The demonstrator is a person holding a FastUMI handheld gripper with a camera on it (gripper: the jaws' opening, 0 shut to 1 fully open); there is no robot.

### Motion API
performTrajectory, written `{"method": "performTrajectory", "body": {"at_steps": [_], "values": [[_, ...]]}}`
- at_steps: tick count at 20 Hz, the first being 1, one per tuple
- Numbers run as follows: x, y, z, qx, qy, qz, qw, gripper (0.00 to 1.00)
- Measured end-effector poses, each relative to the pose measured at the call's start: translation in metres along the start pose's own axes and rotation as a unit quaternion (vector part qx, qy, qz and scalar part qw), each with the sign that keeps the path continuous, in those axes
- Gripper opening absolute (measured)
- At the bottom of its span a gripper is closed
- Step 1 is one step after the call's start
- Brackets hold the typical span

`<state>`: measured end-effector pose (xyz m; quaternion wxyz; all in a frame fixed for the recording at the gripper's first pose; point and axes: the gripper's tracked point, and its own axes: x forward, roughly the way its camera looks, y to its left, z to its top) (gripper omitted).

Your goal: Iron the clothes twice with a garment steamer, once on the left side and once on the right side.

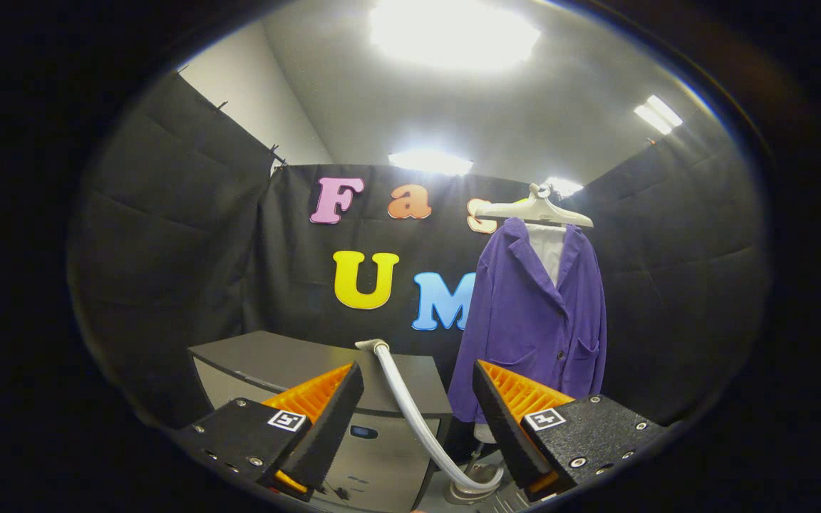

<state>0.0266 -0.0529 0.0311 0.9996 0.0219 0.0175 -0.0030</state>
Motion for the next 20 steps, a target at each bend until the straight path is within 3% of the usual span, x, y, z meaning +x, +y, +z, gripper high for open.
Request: {"method": "performTrajectory", "body": {"at_steps": [13, 20], "values": [[0.112, -0.008, 0.062, 0.047, 0.061, 0.001, 0.997, 0.95], [0.196, -0.013, 0.052, 0.073, 0.122, -0.006, 0.990, 0.95]]}}
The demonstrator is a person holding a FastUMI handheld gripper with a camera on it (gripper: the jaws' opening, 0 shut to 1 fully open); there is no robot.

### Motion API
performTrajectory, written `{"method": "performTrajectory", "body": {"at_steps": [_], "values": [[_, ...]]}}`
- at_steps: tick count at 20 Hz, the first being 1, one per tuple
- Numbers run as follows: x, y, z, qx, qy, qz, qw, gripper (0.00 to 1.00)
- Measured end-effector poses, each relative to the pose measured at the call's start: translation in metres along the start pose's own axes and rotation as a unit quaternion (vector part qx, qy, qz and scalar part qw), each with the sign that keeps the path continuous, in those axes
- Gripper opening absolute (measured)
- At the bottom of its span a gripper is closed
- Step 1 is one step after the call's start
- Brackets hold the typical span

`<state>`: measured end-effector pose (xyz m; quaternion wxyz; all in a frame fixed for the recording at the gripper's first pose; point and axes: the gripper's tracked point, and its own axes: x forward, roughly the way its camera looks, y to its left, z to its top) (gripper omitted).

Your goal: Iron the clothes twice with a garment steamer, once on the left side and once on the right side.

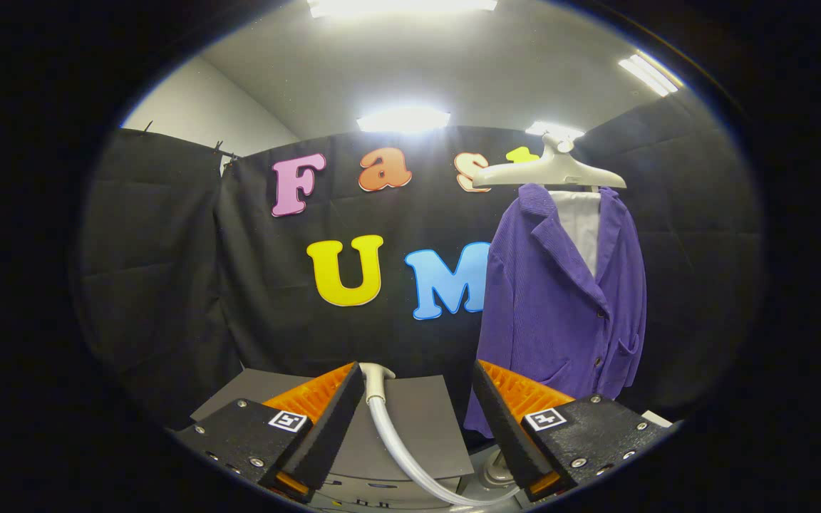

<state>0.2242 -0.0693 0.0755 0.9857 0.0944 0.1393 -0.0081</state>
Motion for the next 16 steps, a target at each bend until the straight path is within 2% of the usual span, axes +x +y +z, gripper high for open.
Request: {"method": "performTrajectory", "body": {"at_steps": [6, 12, 16], "values": [[0.085, 0.025, -0.028, 0.032, 0.085, 0.021, 0.996, 0.94], [0.159, 0.062, -0.075, 0.031, 0.167, 0.053, 0.984, 0.92], [0.196, 0.074, -0.104, 0.028, 0.217, 0.052, 0.974, 0.89]]}}
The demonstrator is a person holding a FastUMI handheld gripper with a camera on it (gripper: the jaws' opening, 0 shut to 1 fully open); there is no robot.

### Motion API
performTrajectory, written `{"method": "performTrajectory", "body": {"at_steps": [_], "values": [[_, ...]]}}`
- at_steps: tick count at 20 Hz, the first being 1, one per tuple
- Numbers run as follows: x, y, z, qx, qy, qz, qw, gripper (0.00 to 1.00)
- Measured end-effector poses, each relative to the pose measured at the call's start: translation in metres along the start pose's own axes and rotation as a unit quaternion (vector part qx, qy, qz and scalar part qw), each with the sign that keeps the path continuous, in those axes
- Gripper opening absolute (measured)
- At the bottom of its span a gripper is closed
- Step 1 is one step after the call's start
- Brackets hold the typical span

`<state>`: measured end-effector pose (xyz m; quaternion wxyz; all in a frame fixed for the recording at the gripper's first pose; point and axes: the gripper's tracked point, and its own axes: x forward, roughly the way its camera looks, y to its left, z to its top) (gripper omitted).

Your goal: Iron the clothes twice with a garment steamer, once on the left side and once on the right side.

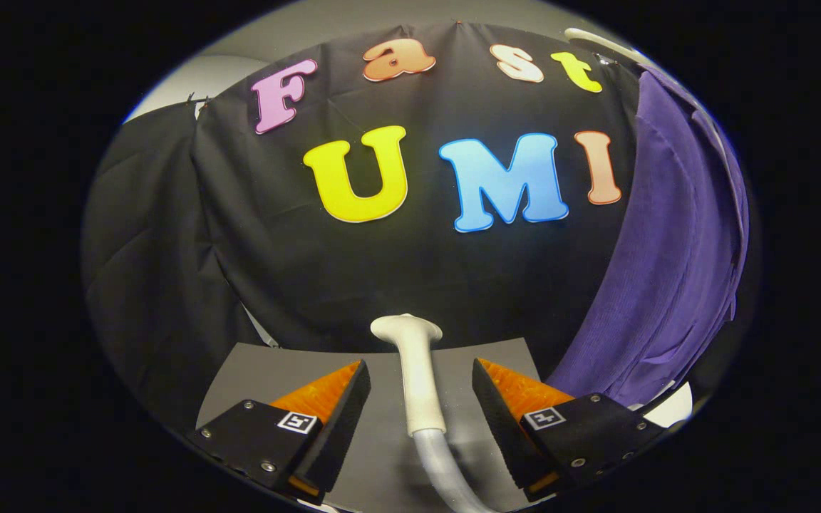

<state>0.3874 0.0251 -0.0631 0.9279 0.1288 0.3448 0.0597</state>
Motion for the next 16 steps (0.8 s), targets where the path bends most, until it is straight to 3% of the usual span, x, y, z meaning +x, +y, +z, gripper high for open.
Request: {"method": "performTrajectory", "body": {"at_steps": [8, 16], "values": [[0.059, -0.007, -0.030, 0.048, 0.090, -0.018, 0.995, 0.78], [0.082, -0.006, -0.052, 0.134, 0.138, 0.006, 0.981, 0.66]]}}
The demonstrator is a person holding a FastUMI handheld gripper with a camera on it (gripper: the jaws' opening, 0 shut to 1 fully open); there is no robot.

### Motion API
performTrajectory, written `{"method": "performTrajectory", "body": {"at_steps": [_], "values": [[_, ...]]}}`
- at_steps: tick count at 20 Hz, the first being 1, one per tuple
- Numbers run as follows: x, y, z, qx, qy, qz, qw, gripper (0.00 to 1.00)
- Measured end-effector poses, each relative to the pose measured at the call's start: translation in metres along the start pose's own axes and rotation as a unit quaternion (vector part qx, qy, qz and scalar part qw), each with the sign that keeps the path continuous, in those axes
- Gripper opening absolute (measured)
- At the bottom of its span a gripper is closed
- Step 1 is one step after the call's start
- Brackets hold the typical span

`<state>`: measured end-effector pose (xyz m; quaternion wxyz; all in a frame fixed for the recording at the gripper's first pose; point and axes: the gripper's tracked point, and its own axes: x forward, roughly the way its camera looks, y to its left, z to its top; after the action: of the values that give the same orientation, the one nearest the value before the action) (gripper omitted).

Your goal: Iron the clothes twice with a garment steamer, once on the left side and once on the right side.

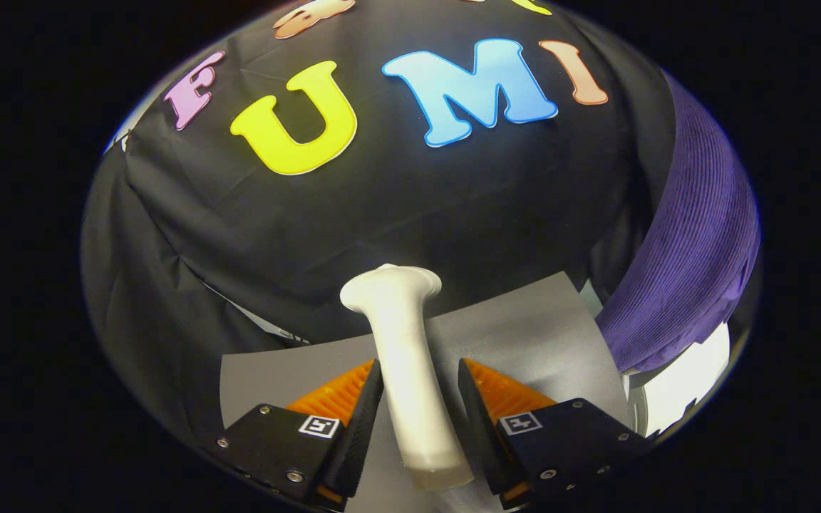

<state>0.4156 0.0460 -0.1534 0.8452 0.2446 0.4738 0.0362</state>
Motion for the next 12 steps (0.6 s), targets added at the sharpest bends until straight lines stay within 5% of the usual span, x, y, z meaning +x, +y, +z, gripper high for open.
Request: {"method": "performTrajectory", "body": {"at_steps": [6, 12], "values": [[0.013, 0.004, -0.007, 0.007, 0.020, -0.011, 1.000, 0.53], [-0.028, 0.001, 0.003, -0.034, -0.069, -0.030, 0.997, 0.38]]}}
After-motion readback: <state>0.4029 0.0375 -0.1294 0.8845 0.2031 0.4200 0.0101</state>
